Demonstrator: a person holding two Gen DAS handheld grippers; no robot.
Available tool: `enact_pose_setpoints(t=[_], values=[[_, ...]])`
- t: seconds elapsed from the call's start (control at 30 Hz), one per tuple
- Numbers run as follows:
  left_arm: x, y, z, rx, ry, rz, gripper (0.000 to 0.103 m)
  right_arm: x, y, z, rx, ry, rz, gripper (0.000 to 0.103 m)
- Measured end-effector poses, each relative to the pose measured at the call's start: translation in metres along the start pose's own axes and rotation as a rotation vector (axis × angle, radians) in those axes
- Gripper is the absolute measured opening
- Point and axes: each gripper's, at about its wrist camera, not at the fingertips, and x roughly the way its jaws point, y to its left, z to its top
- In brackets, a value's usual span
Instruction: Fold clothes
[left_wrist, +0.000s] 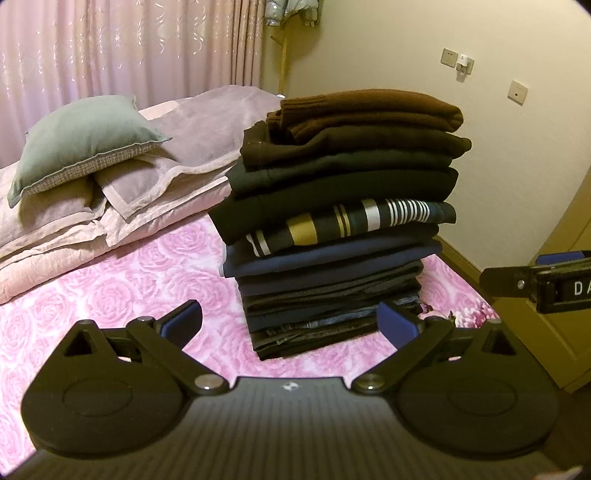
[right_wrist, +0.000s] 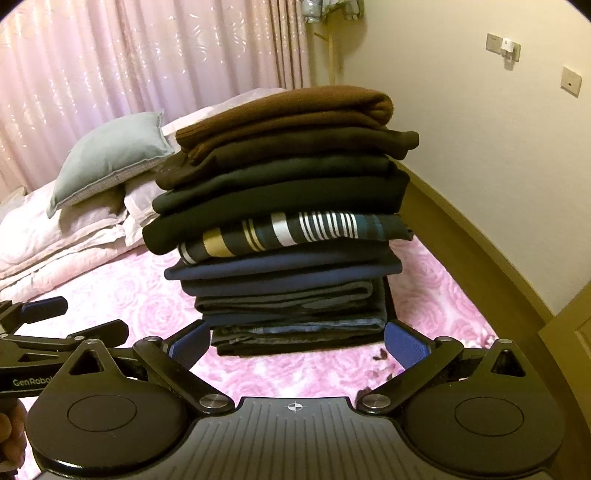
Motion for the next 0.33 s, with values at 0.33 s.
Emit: enact_pose_setpoints(t=[0.33], values=[[-0.0072, 0.0022, -0.0026, 0.008, -0.04, 0.019, 0.1, -0.0023, 0.0038, -0.0032, 0.004, -0.007, 0.001, 0.103]])
